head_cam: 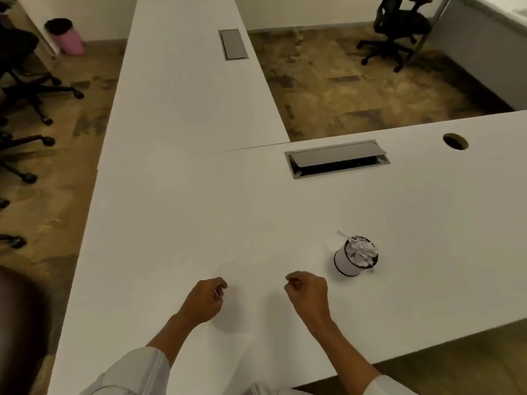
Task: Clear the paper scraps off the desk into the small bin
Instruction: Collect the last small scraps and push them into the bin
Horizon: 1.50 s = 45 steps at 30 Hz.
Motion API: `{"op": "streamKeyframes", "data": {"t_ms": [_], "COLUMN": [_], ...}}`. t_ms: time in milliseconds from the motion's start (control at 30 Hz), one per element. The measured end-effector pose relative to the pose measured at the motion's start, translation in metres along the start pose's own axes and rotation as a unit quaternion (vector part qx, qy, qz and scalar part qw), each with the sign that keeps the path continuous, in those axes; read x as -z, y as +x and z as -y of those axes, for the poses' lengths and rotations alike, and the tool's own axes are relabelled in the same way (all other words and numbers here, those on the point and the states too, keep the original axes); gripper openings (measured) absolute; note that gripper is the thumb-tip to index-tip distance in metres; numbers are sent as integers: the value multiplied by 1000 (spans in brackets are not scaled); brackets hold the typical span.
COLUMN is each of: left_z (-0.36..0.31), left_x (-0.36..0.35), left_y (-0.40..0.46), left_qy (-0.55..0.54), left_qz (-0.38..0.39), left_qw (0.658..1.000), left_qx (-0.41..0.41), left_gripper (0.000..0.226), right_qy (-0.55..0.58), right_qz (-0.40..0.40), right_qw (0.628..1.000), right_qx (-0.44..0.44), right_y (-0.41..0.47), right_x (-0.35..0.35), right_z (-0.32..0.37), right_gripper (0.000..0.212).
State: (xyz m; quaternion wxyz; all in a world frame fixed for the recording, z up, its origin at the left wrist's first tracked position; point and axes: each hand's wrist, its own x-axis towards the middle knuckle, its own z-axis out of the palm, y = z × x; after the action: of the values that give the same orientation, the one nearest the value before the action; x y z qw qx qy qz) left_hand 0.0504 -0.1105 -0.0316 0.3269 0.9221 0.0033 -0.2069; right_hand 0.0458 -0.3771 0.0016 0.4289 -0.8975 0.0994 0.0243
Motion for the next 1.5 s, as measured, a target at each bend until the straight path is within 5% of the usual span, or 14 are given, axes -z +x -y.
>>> {"op": "streamKeyframes", "data": {"t_ms": [133,233,533,767,1067,1233,1500], "left_z": [-38,-69,-169,-236,-263,-259,-257], "left_x": [-18,-31,-58,-82,-106,-112,-100], "left_y": [18,33,84,117,121,125,120], "left_qy": [13,12,-42,-56,152,253,114], "left_qz": [14,20,42,68,67,97,46], "left_qw": [999,997,986,978,899,871,901], "left_qx": [-43,-69,-155,-190,-405,-409,-415], "left_gripper": [22,19,26,67,70,86,81], "right_qy": [26,9,-78,-54,-305,-388,-473], "right_qz": [-149,-189,-48,-91,118,175,298], "right_qw": [988,982,995,994,942,900,824], "right_qx": [5,1,-44,-1,82,96,93], "right_y": [40,63,96,98,61,71,105], "right_x": [86,137,171,199,149,136,139], "right_z": [0,-9,-53,-60,-84,-90,-76], "right_gripper": [16,12,7,17,63,66,59]}}
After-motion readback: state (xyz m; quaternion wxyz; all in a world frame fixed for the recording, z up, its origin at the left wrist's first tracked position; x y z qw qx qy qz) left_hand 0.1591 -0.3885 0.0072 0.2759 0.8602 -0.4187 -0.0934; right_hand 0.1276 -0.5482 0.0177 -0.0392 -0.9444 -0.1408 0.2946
